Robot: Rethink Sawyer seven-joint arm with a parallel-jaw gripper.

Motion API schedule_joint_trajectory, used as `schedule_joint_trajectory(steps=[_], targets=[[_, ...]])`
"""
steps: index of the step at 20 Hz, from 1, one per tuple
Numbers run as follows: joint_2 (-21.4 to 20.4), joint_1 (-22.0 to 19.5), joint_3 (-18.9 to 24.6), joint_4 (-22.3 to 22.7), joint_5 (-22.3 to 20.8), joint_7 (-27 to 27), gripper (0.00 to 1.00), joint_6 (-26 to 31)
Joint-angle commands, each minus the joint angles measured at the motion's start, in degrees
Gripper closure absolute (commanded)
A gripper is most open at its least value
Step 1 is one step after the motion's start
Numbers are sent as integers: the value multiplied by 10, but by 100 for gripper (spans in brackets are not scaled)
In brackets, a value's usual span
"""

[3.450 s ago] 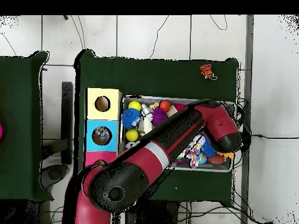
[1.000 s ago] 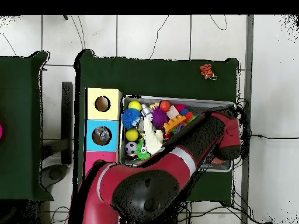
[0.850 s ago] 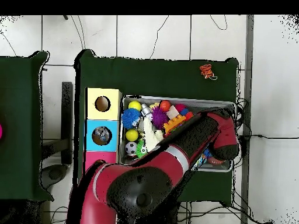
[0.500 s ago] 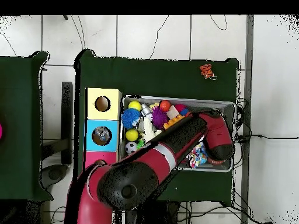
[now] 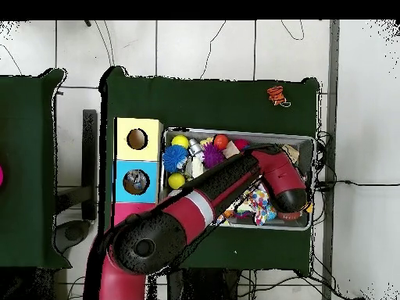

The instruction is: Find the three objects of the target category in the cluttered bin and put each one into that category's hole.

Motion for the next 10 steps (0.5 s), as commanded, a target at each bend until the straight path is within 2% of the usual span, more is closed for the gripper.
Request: schedule_joint_trajectory(steps=[1, 10], targets=[[50, -14, -2, -19, 22, 178, 0, 54], [57, -10, -9, -18, 27, 190, 0, 48]])
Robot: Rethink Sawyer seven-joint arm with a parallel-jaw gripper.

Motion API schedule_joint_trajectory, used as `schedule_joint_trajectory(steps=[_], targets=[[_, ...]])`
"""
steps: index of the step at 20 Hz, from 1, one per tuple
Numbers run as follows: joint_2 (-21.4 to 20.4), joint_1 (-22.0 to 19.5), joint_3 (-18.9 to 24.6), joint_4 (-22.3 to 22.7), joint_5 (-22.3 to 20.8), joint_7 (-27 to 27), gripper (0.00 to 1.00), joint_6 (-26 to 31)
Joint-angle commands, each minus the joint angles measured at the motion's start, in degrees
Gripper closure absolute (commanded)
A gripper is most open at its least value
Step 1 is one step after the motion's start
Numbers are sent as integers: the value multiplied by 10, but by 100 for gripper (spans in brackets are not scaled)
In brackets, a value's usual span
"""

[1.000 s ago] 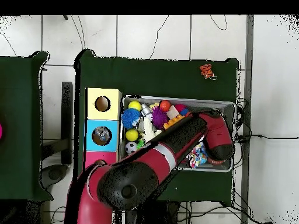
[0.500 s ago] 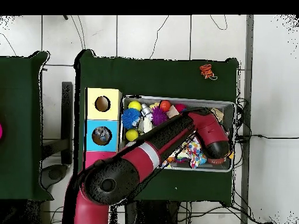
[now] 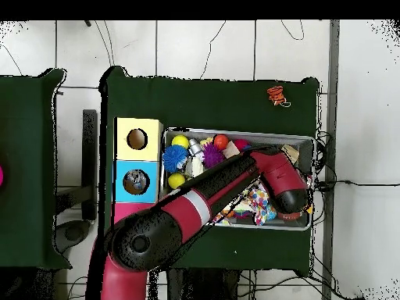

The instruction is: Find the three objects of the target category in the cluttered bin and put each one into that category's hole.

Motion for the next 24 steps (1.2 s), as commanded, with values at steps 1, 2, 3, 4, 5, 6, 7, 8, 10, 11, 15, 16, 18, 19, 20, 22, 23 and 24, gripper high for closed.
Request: schedule_joint_trajectory(steps=[1, 2, 3, 4, 5, 6, 7, 8, 10, 11, 15, 16, 18, 19, 20, 22, 23, 24], targets=[[33, -10, 21, -20, 24, 175, 0, 12], [35, -10, 25, -25, 19, 170, 0, 2], [38, -9, 28, -29, 14, 166, 0, -10], [38, -11, 31, -34, 9, 159, 0, -20], [39, -12, 34, -37, 6, 155, 0, -28], [38, -13, 37, -39, 3, 148, 0, -36], [36, -14, 40, -40, 3, 144, 0, -39], [35, -16, 43, -42, 3, 140, 0, -42], [33, -18, 47, -43, 2, 136, 0, -48], [32, -19, 49, -44, 2, 134, 0, -51], [34, -21, 47, -44, -4, 143, 0, -60], [35, -21, 45, -44, -5, 148, 0, -61], [38, -19, 41, -44, -8, 159, 0, -65], [40, -19, 37, -43, -12, 165, 0, -68], [46, -17, 30, -44, -18, 177, 0, -72], [66, -14, 6, -46, -42, 208, 0, -89], [86, -12, -18, -46, -65, 234, 0, -104], [99, -11, -34, -46, -80, 251, 0, -115]])
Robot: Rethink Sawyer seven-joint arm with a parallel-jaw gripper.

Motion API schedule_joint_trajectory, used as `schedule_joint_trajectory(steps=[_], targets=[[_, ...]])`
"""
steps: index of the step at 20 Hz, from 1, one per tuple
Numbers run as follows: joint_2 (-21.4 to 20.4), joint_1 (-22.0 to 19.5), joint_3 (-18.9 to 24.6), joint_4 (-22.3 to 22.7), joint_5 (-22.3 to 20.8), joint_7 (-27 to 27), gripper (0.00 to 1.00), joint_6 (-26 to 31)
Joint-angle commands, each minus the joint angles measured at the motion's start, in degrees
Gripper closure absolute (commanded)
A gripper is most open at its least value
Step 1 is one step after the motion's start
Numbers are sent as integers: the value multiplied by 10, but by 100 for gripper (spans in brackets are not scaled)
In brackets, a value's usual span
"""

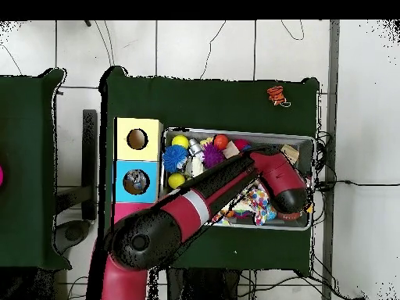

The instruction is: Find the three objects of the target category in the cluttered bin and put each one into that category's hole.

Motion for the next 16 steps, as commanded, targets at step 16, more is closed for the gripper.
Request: schedule_joint_trajectory(steps=[16], targets=[[92, 1, -1, -49, -73, 190, 0, -159]])
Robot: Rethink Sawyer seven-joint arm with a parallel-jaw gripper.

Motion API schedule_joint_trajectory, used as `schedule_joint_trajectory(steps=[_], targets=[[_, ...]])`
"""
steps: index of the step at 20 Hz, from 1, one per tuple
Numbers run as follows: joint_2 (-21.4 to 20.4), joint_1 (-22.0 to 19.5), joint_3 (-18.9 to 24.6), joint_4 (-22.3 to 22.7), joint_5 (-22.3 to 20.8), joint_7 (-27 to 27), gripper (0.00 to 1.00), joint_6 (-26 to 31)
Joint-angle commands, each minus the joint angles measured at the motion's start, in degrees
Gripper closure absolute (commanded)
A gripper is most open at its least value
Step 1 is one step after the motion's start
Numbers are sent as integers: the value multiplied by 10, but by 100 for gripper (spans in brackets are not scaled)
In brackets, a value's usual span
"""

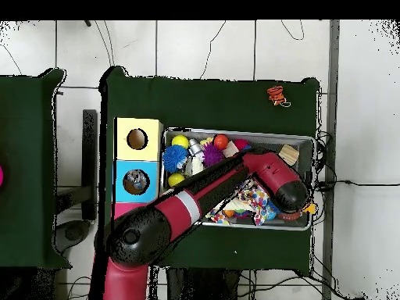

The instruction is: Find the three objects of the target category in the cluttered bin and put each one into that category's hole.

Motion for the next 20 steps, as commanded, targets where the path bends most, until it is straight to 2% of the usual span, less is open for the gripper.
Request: schedule_joint_trajectory(steps=[1, 6, 12, 16, 20], targets=[[39, -7, 51, -47, 8, 150, 0, -65], [36, -1, 58, -43, 6, 134, 0, -74], [48, 3, 52, -44, -22, 128, 0, -106], [48, 1, 57, -48, -40, 102, 0, -125], [25, -4, 74, -45, -31, 62, 0, -114]])
